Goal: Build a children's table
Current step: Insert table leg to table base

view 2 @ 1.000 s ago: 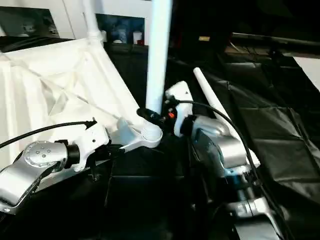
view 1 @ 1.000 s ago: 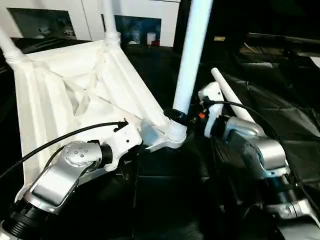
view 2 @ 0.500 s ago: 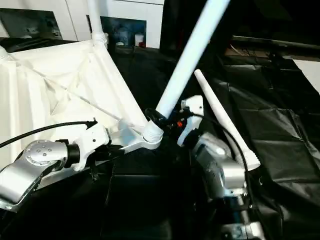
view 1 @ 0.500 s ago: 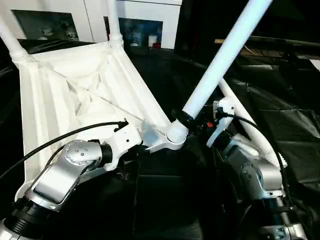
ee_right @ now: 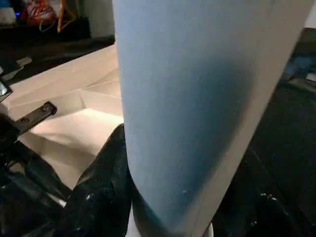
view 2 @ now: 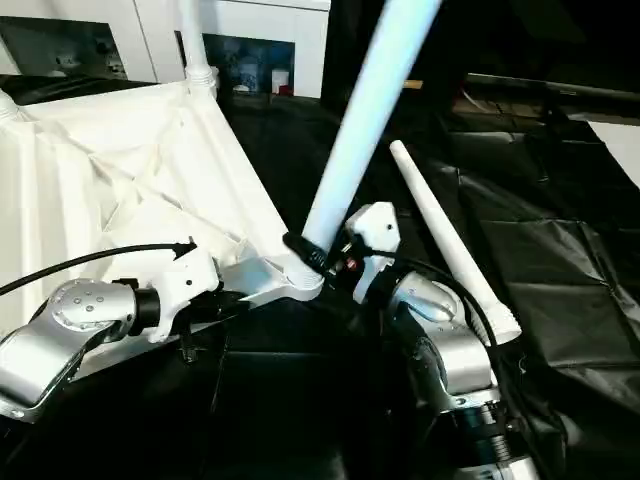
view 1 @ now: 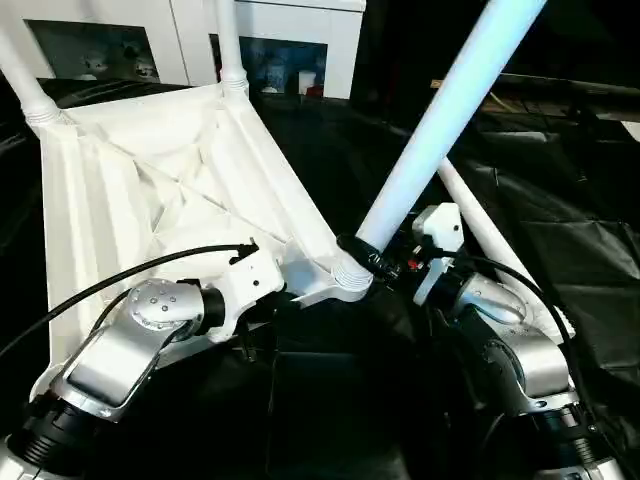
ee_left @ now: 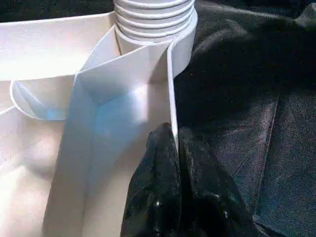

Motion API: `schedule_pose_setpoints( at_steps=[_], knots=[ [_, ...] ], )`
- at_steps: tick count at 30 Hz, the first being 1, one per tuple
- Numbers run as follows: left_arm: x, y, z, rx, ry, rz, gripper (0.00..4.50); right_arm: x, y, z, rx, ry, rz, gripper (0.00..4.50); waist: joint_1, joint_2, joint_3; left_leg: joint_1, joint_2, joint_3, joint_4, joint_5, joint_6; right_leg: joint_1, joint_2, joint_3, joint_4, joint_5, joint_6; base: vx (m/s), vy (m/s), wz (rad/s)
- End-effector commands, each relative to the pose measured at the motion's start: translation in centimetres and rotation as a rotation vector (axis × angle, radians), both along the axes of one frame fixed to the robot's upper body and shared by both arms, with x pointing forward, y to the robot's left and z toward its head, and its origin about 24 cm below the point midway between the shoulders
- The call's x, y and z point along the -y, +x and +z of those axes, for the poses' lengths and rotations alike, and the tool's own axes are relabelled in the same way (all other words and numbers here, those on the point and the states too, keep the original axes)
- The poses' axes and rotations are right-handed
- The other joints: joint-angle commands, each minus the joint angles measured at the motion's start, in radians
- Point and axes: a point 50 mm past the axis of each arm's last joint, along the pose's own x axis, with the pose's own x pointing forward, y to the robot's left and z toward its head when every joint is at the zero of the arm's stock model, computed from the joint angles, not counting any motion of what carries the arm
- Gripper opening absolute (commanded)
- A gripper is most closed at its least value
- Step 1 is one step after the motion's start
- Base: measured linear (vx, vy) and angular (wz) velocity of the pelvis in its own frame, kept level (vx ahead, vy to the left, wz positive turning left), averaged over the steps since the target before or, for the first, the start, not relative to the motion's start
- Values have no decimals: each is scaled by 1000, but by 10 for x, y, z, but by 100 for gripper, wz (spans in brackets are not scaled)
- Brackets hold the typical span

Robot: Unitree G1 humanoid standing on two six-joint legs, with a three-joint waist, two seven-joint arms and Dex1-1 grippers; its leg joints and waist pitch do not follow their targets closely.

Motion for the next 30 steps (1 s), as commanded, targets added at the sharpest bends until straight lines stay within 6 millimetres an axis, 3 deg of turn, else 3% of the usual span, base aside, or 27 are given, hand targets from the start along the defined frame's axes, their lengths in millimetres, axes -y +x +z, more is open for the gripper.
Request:
schedule_pose_setpoints(
  at_steps=[1, 10, 12, 30],
  knots=[
    [-5, 4, 0, 14, 47, 11, 0, -1, -14, -45, -214, -119, 62, 182, -2, 15, -53, 17, 70, -24, -84, -227, -3, 25, -80, 51, -81, -261, -203, 0, 0, 0],
    [-2, -5, -3, -48, 44, -101, 0, 7, -11, -48, -291, -161, 167, 182, -4, 15, -54, 17, 70, -24, -85, -210, 9, 27, -78, 49, -79, -212, -218, 0, 0, 0],
    [-1, -7, -3, -60, 45, -122, 0, 8, -11, -48, -295, -172, 192, 182, -2, 19, -54, 19, 71, -23, -85, -209, 10, 25, -78, 48, -78, -199, -222, 0, 0, 0],
    [-1, -14, 1, -94, 52, -245, 0, 18, -14, -50, -341, -237, 407, 182, 7, 11, -53, 21, 75, -21, -86, -196, 17, 28, -80, 49, -76, -164, -249, 0, 0, 0]
  ],
)
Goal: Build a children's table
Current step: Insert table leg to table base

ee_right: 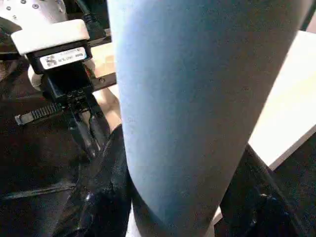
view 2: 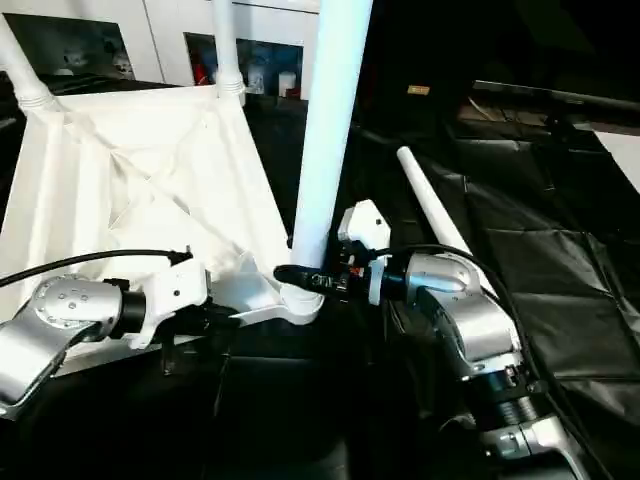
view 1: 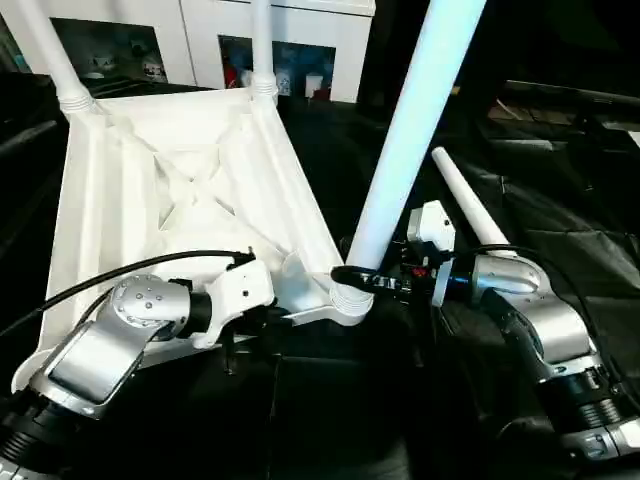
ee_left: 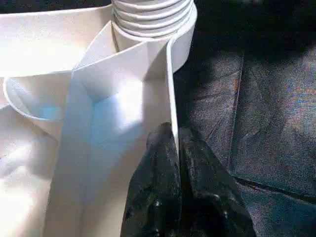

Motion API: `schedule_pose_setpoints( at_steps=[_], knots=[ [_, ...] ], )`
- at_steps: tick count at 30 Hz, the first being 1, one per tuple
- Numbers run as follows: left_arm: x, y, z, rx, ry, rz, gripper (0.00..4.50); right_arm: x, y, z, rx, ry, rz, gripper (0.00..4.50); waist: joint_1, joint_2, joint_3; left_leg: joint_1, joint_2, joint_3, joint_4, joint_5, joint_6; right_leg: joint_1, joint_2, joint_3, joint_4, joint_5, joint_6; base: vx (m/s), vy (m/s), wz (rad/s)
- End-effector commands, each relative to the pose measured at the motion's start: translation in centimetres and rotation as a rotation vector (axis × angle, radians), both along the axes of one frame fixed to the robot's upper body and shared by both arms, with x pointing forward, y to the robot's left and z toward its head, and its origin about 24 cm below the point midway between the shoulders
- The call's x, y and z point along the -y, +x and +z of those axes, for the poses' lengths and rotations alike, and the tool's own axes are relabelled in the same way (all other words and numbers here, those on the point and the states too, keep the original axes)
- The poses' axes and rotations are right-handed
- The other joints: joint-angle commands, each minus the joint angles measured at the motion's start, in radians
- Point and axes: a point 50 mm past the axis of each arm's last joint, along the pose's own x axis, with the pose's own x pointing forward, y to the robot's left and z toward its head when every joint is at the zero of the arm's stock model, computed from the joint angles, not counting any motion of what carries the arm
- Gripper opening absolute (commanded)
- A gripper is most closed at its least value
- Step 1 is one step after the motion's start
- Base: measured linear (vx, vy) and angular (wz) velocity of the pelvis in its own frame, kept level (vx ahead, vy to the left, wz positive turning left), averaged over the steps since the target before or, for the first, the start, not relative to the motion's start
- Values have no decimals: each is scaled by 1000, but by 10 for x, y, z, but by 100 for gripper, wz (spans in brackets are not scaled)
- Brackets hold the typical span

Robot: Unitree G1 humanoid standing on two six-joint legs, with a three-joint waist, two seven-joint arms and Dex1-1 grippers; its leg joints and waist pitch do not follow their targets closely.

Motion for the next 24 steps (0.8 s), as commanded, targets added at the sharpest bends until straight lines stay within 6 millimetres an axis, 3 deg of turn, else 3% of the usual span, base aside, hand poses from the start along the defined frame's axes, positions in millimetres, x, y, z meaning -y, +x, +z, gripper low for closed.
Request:
schedule_pose_setpoints(
  at_steps=[1, 7, 9, 10, 11, 12, 14, 15, 16, 17, 18, 19, 20, 21, 22, 23, 24],
  knots=[
    [9, -6, -3, -27, 1, -85, 0, 9, -19, -60, -267, -159, 15, 182, -7, 23, -41, 19, 75, -22, -80, -198, 17, 25, -80, 49, -70, -163, -248, 0, 0, 0],
    [7, 2, -6, -8, -1, 4, 0, 9, -14, -64, -235, -156, -51, 182, -7, 22, -33, 24, 76, -24, -86, -280, -2, 18, -84, 51, -83, -287, -227, 0, 0, 0],
    [7, 9, -10, 3, -3, 81, 0, 11, -4, -69, -214, -154, -200, 182, -8, 23, -16, 30, 75, -32, -92, -386, -26, 5, -89, 54, -101, -481, -193, 0, 0, 0],
    [8, 11, -12, 5, -4, 111, 0, 13, 2, -73, -205, -164, -288, 182, -11, 23, -10, 38, 72, -39, -92, -459, -47, -4, -95, 54, -116, -634, -153, -67, -5, -1],
    [10, 13, -14, 6, -10, 143, 0, 15, 6, -76, -209, -168, -373, 182, -13, 23, -5, 44, 71, -45, -94, -498, -54, -9, -96, 51, -125, -713, -126, -67, -5, -1],
    [12, 15, -16, 8, -18, 177, 0, 16, 10, -79, -217, -158, -449, 182, -21, 21, -6, 44, 68, -56, -95, -541, -67, -7, -98, 44, -132, -790, -87, -77, 3, -7],
    [20, 21, -19, 12, -45, 264, 0, 18, 16, -84, -242, -132, -598, 182, -34, 30, -7, 46, 67, -68, -102, -587, -83, -2, -96, 30, -135, -776, -70, -77, 23, -13],
    [22, 22, -20, 11, -51, 280, 0, 18, 16, -85, -247, -129, -621, 182, -40, 33, -10, 37, 69, -75, -112, -604, -87, 16, -93, 18, -132, -705, -75, -80, 48, -17],
    [28, 27, -23, 4, -56, 349, 0, 16, 20, -88, -265, -112, -717, 182, -44, 39, -12, 34, 73, -82, -121, -629, -89, 25, -92, 7, -128, -624, -87, -70, 62, -20],
    [29, 27, -24, 4, -55, 355, 0, 16, 20, -88, -267, -110, -724, 182, -45, 43, -12, 32, 74, -82, -126, -633, -94, 27, -92, 7, -125, -581, -95, -70, 62, -20],
    [32, 30, -26, -1, -47, 397, 0, 12, 22, -90, -280, -99, -769, 182, -46, 49, -4, 38, 74, -84, -134, -686, -103, 21, -84, -4, -129, -547, -100, -69, 56, -17],
    [36, 32, -28, -4, -40, 432, 0, 9, 26, -90, -288, -86, -833, 182, -46, 49, 0, 52, 73, -82, -136, -749, -106, 12, -79, -15, -137, -563, -90, -74, 39, -7],
    [37, 33, -29, -6, -37, 444, 0, 8, 27, -91, -291, -82, -858, 182, -48, 49, 5, 57, 72, -81, -139, -778, -106, 8, -76, -23, -141, -579, -82, -74, 39, -7],
    [39, 34, -29, -5, -36, 459, 0, 6, 28, -91, -298, -74, -882, 182, -48, 58, 8, 62, 71, -77, -151, -839, -107, 9, -61, -44, -141, -589, -67, -67, 21, 0],
    [41, 36, -30, -10, -32, 476, 0, 0, 30, -93, -323, -58, -922, 182, -45, 72, 12, 12, 84, -63, -213, -921, -114, 56, -29, -74, -70, -482, -72, -113, 5, 0],
    [42, 37, -30, -7, -26, 485, 0, -4, 31, -94, -330, -53, -937, 182, -13, 77, 6, -60, 94, -47, -261, -960, -111, 121, -21, -68, 78, -329, -69, -113, 5, 0],
    [42, 38, -30, -6, -24, 485, 0, -4, 31, -94, -331, -53, -937, 182, 44, 70, 11, -109, 103, -13, -284, -943, -75, 140, -12, -49, 137, -273, -46, -102, -55, 23]
  ],
)
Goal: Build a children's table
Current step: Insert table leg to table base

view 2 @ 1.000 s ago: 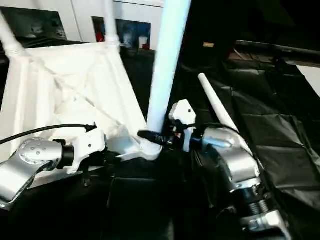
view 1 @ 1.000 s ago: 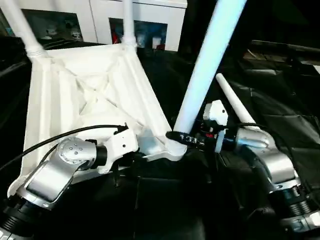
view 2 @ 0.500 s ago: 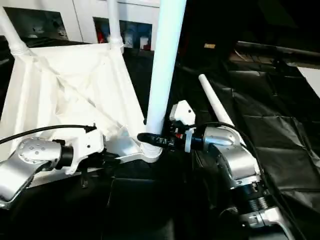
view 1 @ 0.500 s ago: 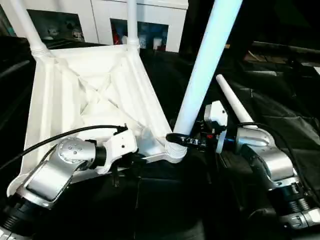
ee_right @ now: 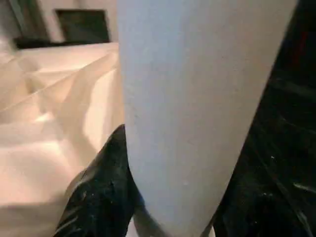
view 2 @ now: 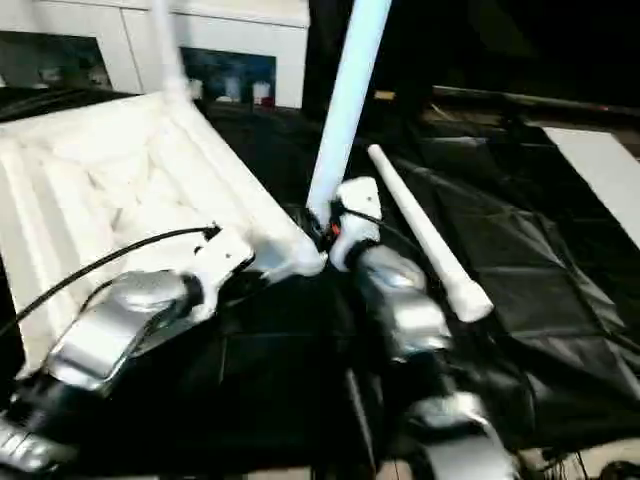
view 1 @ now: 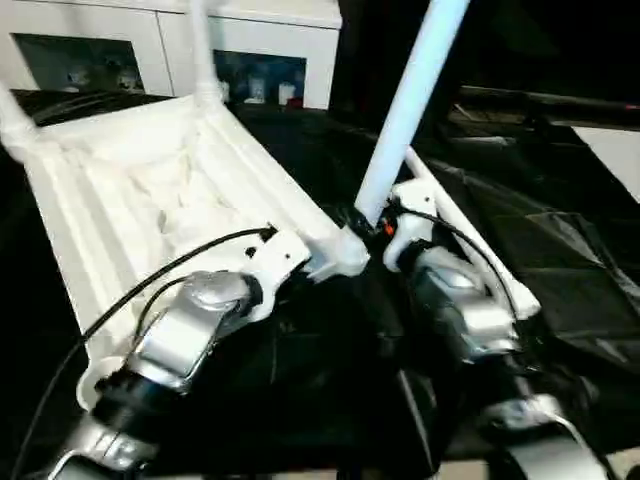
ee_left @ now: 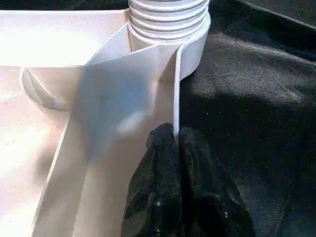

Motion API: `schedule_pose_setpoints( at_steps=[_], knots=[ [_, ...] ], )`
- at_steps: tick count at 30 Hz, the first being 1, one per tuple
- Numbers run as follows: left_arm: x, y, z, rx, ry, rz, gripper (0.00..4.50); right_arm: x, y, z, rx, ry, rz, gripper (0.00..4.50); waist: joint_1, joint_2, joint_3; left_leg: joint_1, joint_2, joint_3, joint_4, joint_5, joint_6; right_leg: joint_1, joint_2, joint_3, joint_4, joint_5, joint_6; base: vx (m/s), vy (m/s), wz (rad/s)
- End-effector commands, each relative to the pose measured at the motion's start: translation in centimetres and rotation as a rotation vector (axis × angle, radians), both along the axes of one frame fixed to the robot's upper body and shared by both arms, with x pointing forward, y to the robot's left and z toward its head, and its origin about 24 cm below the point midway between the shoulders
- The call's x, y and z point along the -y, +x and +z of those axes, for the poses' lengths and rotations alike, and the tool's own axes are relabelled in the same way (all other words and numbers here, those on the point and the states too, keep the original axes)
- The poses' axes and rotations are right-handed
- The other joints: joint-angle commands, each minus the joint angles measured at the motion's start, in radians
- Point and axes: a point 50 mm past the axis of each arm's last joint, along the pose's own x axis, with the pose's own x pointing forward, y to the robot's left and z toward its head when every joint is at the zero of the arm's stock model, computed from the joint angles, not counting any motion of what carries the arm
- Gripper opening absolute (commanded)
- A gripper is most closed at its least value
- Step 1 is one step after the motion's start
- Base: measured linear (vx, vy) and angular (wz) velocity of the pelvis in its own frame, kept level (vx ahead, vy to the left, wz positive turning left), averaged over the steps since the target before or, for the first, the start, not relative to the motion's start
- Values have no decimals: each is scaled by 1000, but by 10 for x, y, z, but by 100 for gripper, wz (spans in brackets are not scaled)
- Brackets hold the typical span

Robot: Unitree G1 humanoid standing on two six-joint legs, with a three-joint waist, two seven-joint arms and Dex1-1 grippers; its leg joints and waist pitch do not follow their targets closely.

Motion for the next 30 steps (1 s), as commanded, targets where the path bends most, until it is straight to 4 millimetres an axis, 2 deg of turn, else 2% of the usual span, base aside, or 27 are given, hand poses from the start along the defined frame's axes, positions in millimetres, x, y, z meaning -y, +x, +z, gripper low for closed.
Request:
schedule_pose_setpoints(
  at_steps=[1, 2, 3, 4, 5, 6, 7, 8, 9, 10, 11, 13, 14, 15, 17, 19, 21, 22, 24, 25, 26, 28, 30],
  knots=[
    [-8, -4, -12, -41, 54, 41, 0, 17, -19, -71, -331, -91, -118, 182, 21, -48, -28, 81, 26, 18, 11, -492, -79, -90, -105, 102, -170, -805, 17, 20, -140, 9],
    [-9, -3, -13, -40, 79, 42, 0, 14, -18, -71, -335, -95, -117, 182, 17, -49, -31, 50, -19, -68, 103, -162, -1, -70, -157, 124, -242, -931, 3, 20, -140, 9],
    [-11, -3, -14, -43, 95, 41, 0, 11, -18, -71, -337, -92, -115, 182, 35, -20, -28, -42, -27, -104, 94, 27, 20, 37, -178, 165, -236, -853, -14, 70, -76, -36],
    [-11, -3, -14, -45, 104, 40, 0, 9, -18, -71, -338, -90, -114, 182, 30, -19, -22, -66, -1, -108, 62, 34, -15, 58, -172, 139, -199, -707, -38, 31, 44, -29],
    [-13, -4, -15, -57, 129, 38, 0, 5, -16, -69, -337, -83, -119, 182, 28, 21, -26, -20, 45, -101, -24, -54, -100, 22, -96, 79, -156, -353, -102, 31, 44, -29],
    [-14, -4, -15, -59, 132, 38, 0, 4, -16, -69, -336, -82, -119, 182, 11, -11, -23, -14, 41, -93, -44, -166, -86, 10, -53, 67, -142, -287, -91, 0, 0, 0],
    [-16, -4, -16, -65, 152, 34, 0, 3, -14, -67, -331, -81, -117, 182, -2, 22, -39, 27, 56, -83, -54, -395, -77, -10, -65, 77, -142, -233, -141, -59, -34, 14],
    [-17, -4, -16, -69, 160, 36, 0, 2, -13, -66, -326, -84, -116, 182, -3, 30, -35, 24, 59, -84, -62, -443, -81, -9, -71, 78, -147, -259, -149, -59, -34, 14],
    [-18, -4, -16, -72, 166, 40, 0, 1, -12, -65, -321, -86, -115, 182, -9, 30, -32, 19, 64, -83, -68, -510, -101, -11, -73, 80, -158, -304, -138, 0, 0, 0],
    [-19, -4, -16, -73, 171, 45, 0, 1, -11, -64, -319, -85, -116, 182, -12, 24, -33, 14, 63, -84, -69, -520, -106, -7, -74, 79, -159, -316, -128, 0, 0, 0],
    [-20, -3, -16, -73, 172, 50, 0, 0, -10, -63, -317, -84, -120, 182, -11, 18, -35, 9, 59, -81, -72, -508, -102, -4, -77, 80, -163, -329, -110, 0, 0, 0],
    [-21, -2, -16, -74, 176, 55, 0, 0, -8, -62, -313, -86, -123, 182, -11, 15, -38, 9, 58, -70, -72, -428, -80, -4, -83, 87, -171, -312, -103, 0, 0, 0],
    [-22, -2, -16, -74, 176, 56, 0, 0, -7, -61, -310, -89, -122, 182, -10, 16, -35, 7, 59, -70, -73, -418, -78, -5, -83, 88, -171, -313, -104, 0, 0, 0],
    [-22, -2, -16, -74, 176, 56, 0, 0, -7, -61, -310, -89, -122, 182, -10, 16, -30, 8, 59, -68, -75, -430, -76, -9, -84, 88, -176, -356, -98, 0, 0, 0],
    [-22, -1, -15, -74, 174, 60, 0, -1, -5, -59, -300, -111, -104, 182, -8, 15, -31, 14, 60, -69, -74, -452, -78, -15, -88, 90, -183, -419, -84, 0, 0, 0],
    [-22, -1, -14, -74, 173, 61, 0, -1, -5, -58, -291, -133, -94, 182, -11, 16, -30, 7, 60, -72, -79, -456, -82, -15, -86, 89, -182, -427, -77, 0, 0, 0],
    [-22, 0, -14, -72, 170, 59, 0, -4, -4, -55, -266, -127, -72, 182, -11, 15, -29, 11, 60, -72, -78, -479, -83, -21, -88, 89, -187, -460, -67, 0, 0, 0],
    [-22, 0, -13, -71, 169, 59, 0, -5, -4, -54, -259, -117, -67, 182, -10, 14, -32, 14, 61, -71, -77, -472, -79, -23, -88, 92, -188, -448, -67, 0, 0, 0],
    [-22, 1, -12, -65, 164, 57, 0, -6, -3, -50, -237, -99, -54, 182, -10, 15, -33, 12, 62, -69, -79, -457, -76, -21, -86, 92, -187, -420, -71, 0, 0, 0],
    [-22, 2, -11, -57, 155, 54, 0, -7, -2, -45, -215, -63, -49, 217, -10, 13, -35, 6, 62, -65, -82, -411, -69, -14, -84, 90, -183, -361, -80, 0, 0, 0],
    [-21, 2, -10, -52, 150, 54, 0, -7, -2, -42, -200, -55, -44, 238, -9, 14, -37, 7, 63, -63, -82, -390, -67, -12, -83, 90, -182, -332, -84, 0, 0, 0],
    [-21, 3, -8, -46, 146, 53, 0, -8, -1, -38, -178, -52, -34, 238, -8, 15, -38, 7, 65, -54, -81, -331, -56, -9, -77, 88, -175, -231, -109, 0, 0, 0],
    [-21, 4, -7, -38, 141, 49, 0, -8, 0, -34, -160, -52, -23, 254, -7, 16, -40, 11, 66, -48, -78, -331, -51, -12, -77, 88, -178, -240, -120, 0, 0, 0]
  ],
)
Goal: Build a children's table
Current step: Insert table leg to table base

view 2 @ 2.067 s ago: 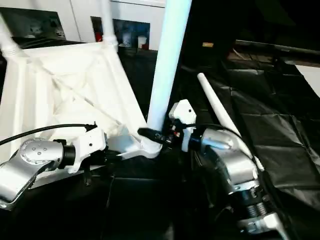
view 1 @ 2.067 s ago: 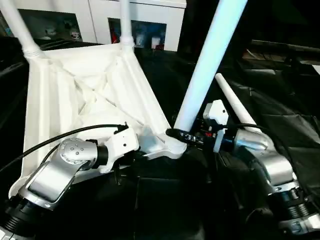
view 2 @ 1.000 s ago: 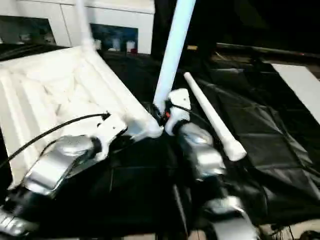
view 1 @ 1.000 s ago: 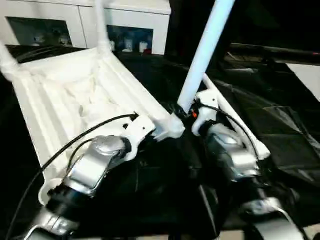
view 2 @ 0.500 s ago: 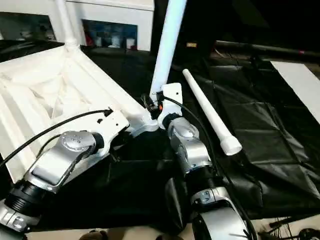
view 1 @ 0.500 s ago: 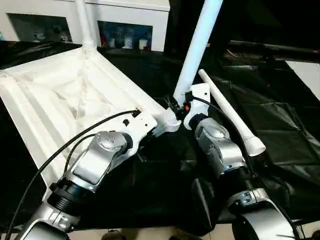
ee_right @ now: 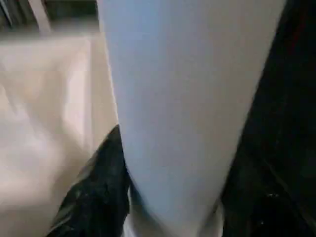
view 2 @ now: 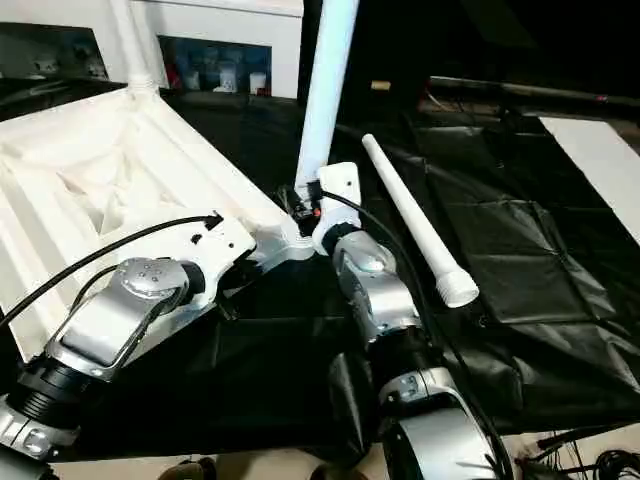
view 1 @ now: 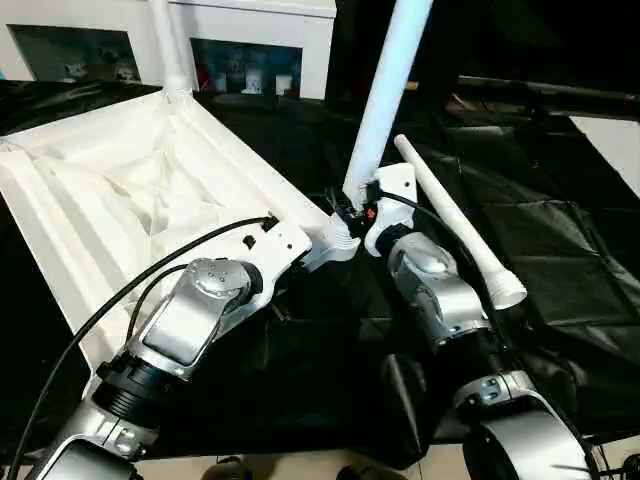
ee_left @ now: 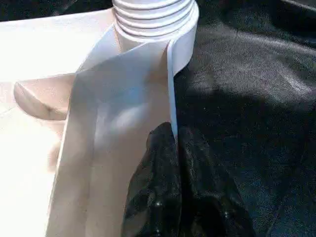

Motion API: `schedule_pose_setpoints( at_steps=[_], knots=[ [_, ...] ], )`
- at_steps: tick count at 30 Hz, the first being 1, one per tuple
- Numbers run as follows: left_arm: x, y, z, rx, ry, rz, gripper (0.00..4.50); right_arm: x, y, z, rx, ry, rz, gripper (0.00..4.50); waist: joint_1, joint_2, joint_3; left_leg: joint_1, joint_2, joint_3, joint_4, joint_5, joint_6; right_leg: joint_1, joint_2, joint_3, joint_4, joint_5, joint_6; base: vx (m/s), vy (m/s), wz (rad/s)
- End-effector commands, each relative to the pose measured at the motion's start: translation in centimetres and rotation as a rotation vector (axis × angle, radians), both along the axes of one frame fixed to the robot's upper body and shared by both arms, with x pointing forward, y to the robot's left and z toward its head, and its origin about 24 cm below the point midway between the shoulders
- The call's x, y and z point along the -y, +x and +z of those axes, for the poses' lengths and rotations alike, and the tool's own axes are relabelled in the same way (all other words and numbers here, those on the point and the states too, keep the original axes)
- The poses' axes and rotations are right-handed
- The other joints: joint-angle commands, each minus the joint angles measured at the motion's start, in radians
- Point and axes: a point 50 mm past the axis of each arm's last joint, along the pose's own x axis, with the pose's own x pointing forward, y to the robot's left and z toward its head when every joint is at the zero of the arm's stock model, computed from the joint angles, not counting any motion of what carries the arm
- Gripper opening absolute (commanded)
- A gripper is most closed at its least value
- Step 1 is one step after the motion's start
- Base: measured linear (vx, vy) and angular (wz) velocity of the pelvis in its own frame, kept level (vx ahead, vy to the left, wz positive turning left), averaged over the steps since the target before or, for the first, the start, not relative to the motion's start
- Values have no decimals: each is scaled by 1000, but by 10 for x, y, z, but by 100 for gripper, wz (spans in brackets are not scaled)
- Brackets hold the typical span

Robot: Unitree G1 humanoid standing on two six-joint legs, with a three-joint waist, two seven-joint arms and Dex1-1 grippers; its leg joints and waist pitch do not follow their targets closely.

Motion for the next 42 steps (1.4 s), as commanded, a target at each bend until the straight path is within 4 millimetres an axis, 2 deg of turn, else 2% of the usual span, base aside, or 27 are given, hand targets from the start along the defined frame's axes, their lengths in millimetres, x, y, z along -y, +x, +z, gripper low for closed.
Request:
schedule_pose_setpoints(
  at_steps=[1, 3, 4, 5, 6, 7, 8, 9, 10, 12, 13, 15, 18, 19, 21, 22, 24, 25, 28, 32, 33, 38, 42],
  knots=[
    [-13, -1, -17, -69, 67, 43, 0, 9, -6, -23, -100, -48, 8, 273, -2, 22, -28, 14, 66, -10, -77, -313, -13, -6, -83, 59, -93, -310, -144, 0, 0, 0],
    [-12, -1, -16, -62, 62, 32, 0, 8, -6, -19, -74, -60, 25, 281, 0, 24, -28, 7, 67, -3, -76, -271, -12, -4, -85, 59, -92, -290, -144, 0, 0, 0],
    [-11, -1, -16, -61, 59, 32, 0, 7, -6, -17, -65, -53, 38, 294, 1, 23, -35, 3, 67, 1, -70, -204, 0, 2, -83, 58, -83, -220, -150, 0, 0, 0],
    [-11, -1, -16, -60, 58, 32, 0, 6, -6, -16, -61, -49, 43, 307, 2, 24, -37, 4, 68, 4, -68, -177, 9, 2, -82, 57, -81, -187, -156, 0, 0, 0],
    [-11, -1, -15, -60, 56, 31, 0, 5, -6, -14, -50, -48, 49, 317, 3, 25, -35, 4, 67, 8, -68, -180, 16, -3, -80, 57, -83, -188, -161, 0, 0, 0],
    [-11, 0, -14, -58, 53, 24, 0, 4, -5, -9, -35, -31, 63, 320, 3, 30, -31, -1, 67, 14, -70, -234, 5, -5, -82, 55, -88, -263, -161, 0, 0, 0],
    [-10, 0, -14, -57, 51, 21, 0, 4, -5, -8, -26, -30, 66, 320, 5, 30, -34, 0, 68, 16, -70, -229, 0, -5, -81, 55, -88, -263, -157, 0, 0, 0],
    [-10, 0, -13, -56, 48, 18, 0, 4, -5, -5, -11, -33, 75, 333, 5, 28, -39, -3, 68, 20, -66, -187, -1, -1, -78, 54, -82, -206, -154, 0, 0, 0],
    [-10, 0, -13, -55, 48, 18, 0, 4, -5, -4, -8, -33, 79, 348, 5, 29, -44, -8, 67, 21, -62, -117, 2, 4, -73, 51, -70, -98, -161, 0, 0, 0],
    [-11, 0, -12, -50, 46, 8, 0, 4, -7, 1, 14, -12, 100, 348, 4, 29, -49, -11, 63, 22, -55, -53, 12, 11, -68, 48, -57, 26, -174, 0, 0, 0],
    [-11, -1, -11, -49, 42, -11, 0, 6, -8, 6, 36, -5, 124, 360, 3, 31, -57, -13, 57, 26, -46, 25, 35, 15, -58, 45, -41, 216, -192, 0, 0, 0],
    [-11, -2, -10, -49, 36, -30, 0, 9, -9, 8, 51, -10, 150, 378, 0, 27, -53, -17, 54, 28, -44, 33, 54, 17, -56, 43, -36, 294, -203, 0, 0, 0],
    [-11, -4, -9, -47, 37, -65, 0, 13, -12, 10, 68, -40, 194, 386, -3, 24, -50, -16, 56, 29, -45, -24, 63, 19, -61, 43, -43, 226, -206, 0, 0, 0],
    [-11, -4, -8, -42, 35, -78, 0, 18, -13, 11, 82, -63, 201, 386, -3, 23, -48, -15, 58, 28, -46, -43, 61, 19, -64, 44, -47, 157, -207, 0, 0, 0],
    [-11, -5, -7, -36, 30, -95, 0, 24, -14, 13, 96, -65, 217, 386, -3, 23, -48, -14, 59, 29, -45, -55, 60, 18, -65, 45, -49, 112, -209, 0, 0, 0],
    [-11, -6, -6, -34, 17, -132, 0, 30, -16, 17, 116, -66, 239, 386, -2, 20, -49, -14, 60, 29, -44, -51, 64, 18, -64, 46, -49, 103, -207, 0, 0, 0],
    [-11, -9, -5, -34, 16, -174, 0, 35, -20, 21, 135, -58, 285, 386, 0, 21, -51, -13, 60, 30, -42, -35, 69, 20, -64, 47, -46, 120, -205, 0, 0, 0],
    [-11, -10, -5, -31, 19, -203, 0, 38, -21, 23, 138, -53, 305, 386, 0, 20, -53, -13, 59, 30, -39, -8, 83, 20, -61, 46, -41, 167, -213, 0, 0, 0],
    [-15, -12, -7, -39, 31, -233, 0, 49, -27, 21, 138, -101, 376, 386, 1, 23, -55, -13, 58, 31, -35, -3, 98, 21, -60, 45, -38, 192, -227, 0, 0, 0],
    [-15, -18, -6, -45, 20, -303, 0, 55, -31, 19, 126, -124, 435, 386, 6, 21, -55, -13, 59, 32, -33, -25, 99, 22, -63, 45, -40, 142, -240, 0, 0, 0],
    [-15, -21, -6, -49, 19, -326, 0, 56, -34, 19, 122, -133, 469, 386, 7, 25, -57, -10, 60, 31, -32, -33, 96, 20, -64, 45, -40, 123, -244, 0, 0, 0],
    [-14, -32, -6, -67, -9, -431, 0, 60, -43, 13, 107, -201, 574, 386, 13, 22, -59, -10, 62, 31, -29, -25, 106, 18, -63, 45, -36, 121, -250, 0, 0, 0],
    [-11, -40, -5, -72, -20, -527, 0, 60, -46, 11, 125, -250, 623, 386, 18, 23, -59, -8, 63, 32, -28, -46, 95, 15, -63, 45, -36, 81, -250, 0, 0, 0]
  ],
)
